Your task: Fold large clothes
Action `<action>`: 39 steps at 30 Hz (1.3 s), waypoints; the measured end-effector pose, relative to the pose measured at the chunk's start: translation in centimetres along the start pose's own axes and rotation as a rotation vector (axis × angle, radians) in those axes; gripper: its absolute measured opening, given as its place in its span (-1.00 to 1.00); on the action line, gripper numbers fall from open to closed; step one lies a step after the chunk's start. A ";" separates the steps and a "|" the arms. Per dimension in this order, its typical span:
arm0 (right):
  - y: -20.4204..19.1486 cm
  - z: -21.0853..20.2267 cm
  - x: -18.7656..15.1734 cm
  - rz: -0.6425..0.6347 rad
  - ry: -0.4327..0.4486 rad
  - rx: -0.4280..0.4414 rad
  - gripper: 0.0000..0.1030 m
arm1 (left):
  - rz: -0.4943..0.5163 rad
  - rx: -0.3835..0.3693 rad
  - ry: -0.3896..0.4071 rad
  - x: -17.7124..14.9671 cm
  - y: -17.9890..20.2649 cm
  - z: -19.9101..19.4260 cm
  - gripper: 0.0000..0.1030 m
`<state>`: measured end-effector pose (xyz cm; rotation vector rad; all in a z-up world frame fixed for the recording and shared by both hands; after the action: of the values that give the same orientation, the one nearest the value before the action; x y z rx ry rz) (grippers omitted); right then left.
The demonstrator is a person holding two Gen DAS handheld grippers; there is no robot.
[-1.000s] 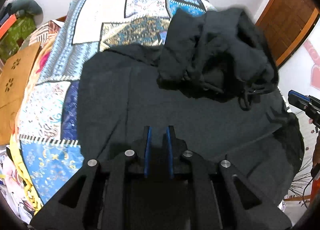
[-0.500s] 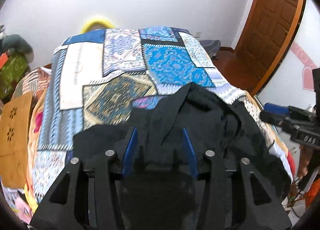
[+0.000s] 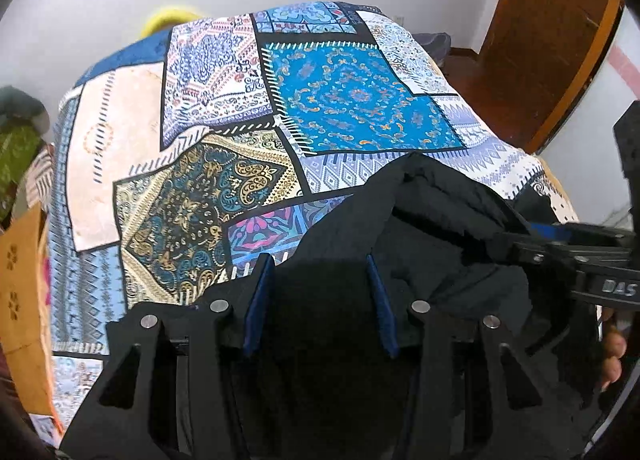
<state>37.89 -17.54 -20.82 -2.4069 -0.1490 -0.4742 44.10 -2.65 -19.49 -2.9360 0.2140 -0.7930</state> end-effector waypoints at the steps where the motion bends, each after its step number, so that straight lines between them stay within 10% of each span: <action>1: -0.1 0.2 0.0 -0.002 0.000 -0.003 -0.64 | -0.007 -0.005 0.001 0.0 -0.1 0.2 -0.11; 9: -4.2 -2.2 -0.6 -0.154 0.083 0.001 -0.78 | -0.016 0.022 0.027 -1.3 -1.0 -1.2 -0.56; 19: -8.9 -7.2 -4.0 -0.341 0.135 -0.038 -0.76 | -0.081 -0.055 0.190 -7.0 -2.9 -11.7 -0.63; 27: -8.6 -8.1 -9.1 -0.318 -0.013 -0.062 -0.26 | -0.130 -0.080 0.081 -15.1 -2.9 -12.1 -0.55; 39: -7.4 -12.0 -11.9 -0.283 0.049 -0.100 -0.24 | -0.183 0.035 0.164 -19.3 -6.8 -17.6 -0.14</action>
<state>21.55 -19.32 -12.33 -2.4804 -0.4578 -0.6832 19.46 6.23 -13.00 -2.8888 -0.0589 -1.0514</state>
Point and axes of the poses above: each gripper's, at about its wrist camera, not at the fingertips, and z roughly the way its jaws point, y to its right, x to its top, the point moved 3 cm from there along z, roughly the way its jaws point, and after that the axes turned 10 degrees about x, right-handed, at the moved point
